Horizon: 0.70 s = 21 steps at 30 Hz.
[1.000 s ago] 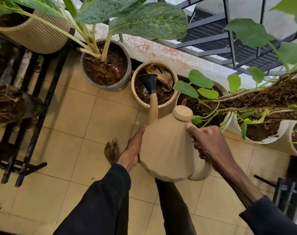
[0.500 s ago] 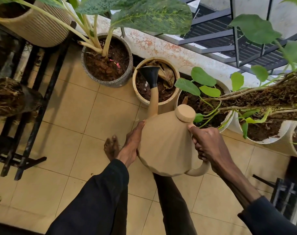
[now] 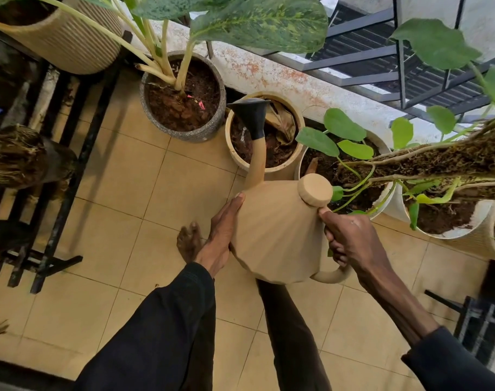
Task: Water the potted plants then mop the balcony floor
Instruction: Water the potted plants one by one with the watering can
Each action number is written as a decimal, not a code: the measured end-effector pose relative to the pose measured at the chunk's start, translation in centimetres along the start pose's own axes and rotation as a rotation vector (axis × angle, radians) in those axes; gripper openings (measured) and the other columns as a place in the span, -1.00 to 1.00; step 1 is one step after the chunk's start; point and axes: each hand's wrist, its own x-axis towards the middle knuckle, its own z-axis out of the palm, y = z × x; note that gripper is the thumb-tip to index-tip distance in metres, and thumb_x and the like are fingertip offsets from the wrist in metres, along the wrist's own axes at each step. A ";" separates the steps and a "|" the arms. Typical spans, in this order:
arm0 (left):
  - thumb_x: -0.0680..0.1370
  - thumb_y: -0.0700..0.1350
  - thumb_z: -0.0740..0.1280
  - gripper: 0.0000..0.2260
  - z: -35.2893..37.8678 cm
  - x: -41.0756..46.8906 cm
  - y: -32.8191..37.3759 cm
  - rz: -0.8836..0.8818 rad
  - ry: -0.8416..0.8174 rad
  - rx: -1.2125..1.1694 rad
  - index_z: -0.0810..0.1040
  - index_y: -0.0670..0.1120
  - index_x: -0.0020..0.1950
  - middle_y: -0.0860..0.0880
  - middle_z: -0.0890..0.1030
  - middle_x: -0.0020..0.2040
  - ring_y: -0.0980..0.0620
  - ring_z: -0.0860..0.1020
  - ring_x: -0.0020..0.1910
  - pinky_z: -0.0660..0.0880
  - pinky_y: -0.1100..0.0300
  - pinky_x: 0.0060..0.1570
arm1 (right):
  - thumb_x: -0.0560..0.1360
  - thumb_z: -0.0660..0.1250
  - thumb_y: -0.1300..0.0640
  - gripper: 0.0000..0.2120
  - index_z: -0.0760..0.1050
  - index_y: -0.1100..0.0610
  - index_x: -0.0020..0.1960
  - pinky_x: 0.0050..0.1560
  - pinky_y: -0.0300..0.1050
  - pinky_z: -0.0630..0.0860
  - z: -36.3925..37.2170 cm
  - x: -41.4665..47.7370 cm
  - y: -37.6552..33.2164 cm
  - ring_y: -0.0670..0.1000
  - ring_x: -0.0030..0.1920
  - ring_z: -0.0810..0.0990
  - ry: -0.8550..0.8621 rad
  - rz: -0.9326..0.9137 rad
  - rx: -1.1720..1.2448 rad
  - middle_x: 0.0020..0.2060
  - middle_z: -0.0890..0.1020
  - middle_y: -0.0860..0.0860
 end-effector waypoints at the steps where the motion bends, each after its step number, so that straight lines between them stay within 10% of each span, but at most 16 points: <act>1: 0.45 0.35 0.41 -0.45 -0.1 0.1 0.0 0.004 0.006 -0.003 0.58 0.11 0.35 -0.05 0.67 0.19 -0.10 0.61 0.19 0.54 -0.11 0.24 | 0.67 0.34 -0.06 -0.46 0.45 0.15 -0.44 -0.39 -0.13 0.29 0.0 0.0 0.0 -0.05 -0.59 0.29 -0.006 -0.012 0.000 -0.62 0.38 -0.08; 7: 0.53 0.24 0.39 -0.55 -0.4 0.1 1.2 0.015 0.004 -0.009 0.58 0.05 0.34 -0.06 0.66 0.17 -0.07 0.59 0.16 0.52 0.08 0.02 | 0.67 0.35 -0.06 -0.46 0.47 0.16 -0.42 -0.39 -0.12 0.29 0.2 0.0 0.2 -0.01 -0.56 0.31 -0.009 -0.045 0.025 -0.60 0.39 -0.05; 21: 0.34 0.35 0.50 -0.42 -2.9 1.8 3.7 0.045 -0.054 0.043 0.61 0.17 0.30 0.00 0.69 0.19 -0.08 0.61 0.21 0.51 -0.17 0.31 | 0.67 0.35 -0.01 -0.50 0.49 0.23 -0.37 -0.36 -0.11 0.28 2.6 -0.7 -0.1 0.02 -0.53 0.30 0.018 -0.019 0.153 -0.57 0.38 0.06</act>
